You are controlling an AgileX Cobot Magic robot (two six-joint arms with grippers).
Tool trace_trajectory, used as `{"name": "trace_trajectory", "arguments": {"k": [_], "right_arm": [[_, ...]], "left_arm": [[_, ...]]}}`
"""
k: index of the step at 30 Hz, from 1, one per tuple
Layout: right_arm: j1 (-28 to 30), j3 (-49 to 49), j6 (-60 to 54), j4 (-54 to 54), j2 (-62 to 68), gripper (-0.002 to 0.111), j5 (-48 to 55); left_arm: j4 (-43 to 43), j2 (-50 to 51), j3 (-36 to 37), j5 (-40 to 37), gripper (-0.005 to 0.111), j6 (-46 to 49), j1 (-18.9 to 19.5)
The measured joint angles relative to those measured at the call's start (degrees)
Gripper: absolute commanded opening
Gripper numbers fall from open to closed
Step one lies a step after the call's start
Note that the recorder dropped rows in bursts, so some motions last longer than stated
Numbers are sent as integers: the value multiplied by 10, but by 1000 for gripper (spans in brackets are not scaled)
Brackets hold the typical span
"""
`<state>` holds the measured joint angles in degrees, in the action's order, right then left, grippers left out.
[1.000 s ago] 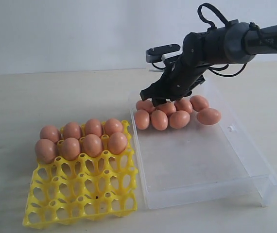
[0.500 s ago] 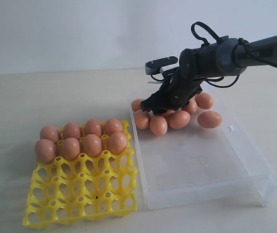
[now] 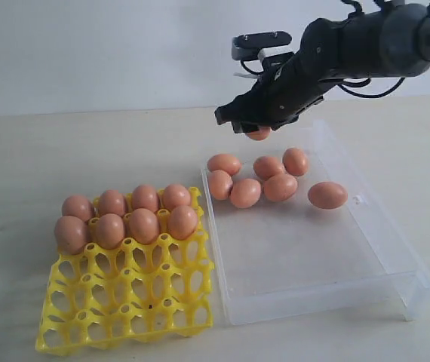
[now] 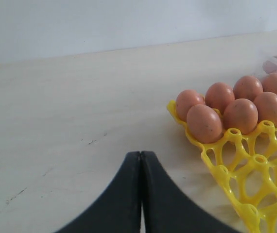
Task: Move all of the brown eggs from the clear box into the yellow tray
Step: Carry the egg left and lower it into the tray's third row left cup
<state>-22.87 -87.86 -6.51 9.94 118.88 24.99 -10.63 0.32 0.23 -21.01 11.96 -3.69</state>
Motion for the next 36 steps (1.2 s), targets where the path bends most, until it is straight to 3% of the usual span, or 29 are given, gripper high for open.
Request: {"name": "trace_trajectory", "arguments": {"k": [4,8,11,20,26,29,36], "right_arm": [[-35,159,-6,36,-125,0,-90],[-186,333,-8,44,-271,0,-266],[-260,386,-8,71,-280,0,-356],[-322,361,211,-52,-144,0,-500],[-363,265,230,-69,-40,0,-498],[-364,223,231,-69,-3,0,-444],[-364,208,232,-69,13,0,-429]], "left_arm": [[0,0,0,0,0,0,0],[0,0,0,0,0,0,0],[0,0,0,0,0,0,0],[0,0,0,0,0,0,0],[0,0,0,0,0,0,0],[0,0,0,0,0,0,0],[0,0,0,0,0,0,0]]}}
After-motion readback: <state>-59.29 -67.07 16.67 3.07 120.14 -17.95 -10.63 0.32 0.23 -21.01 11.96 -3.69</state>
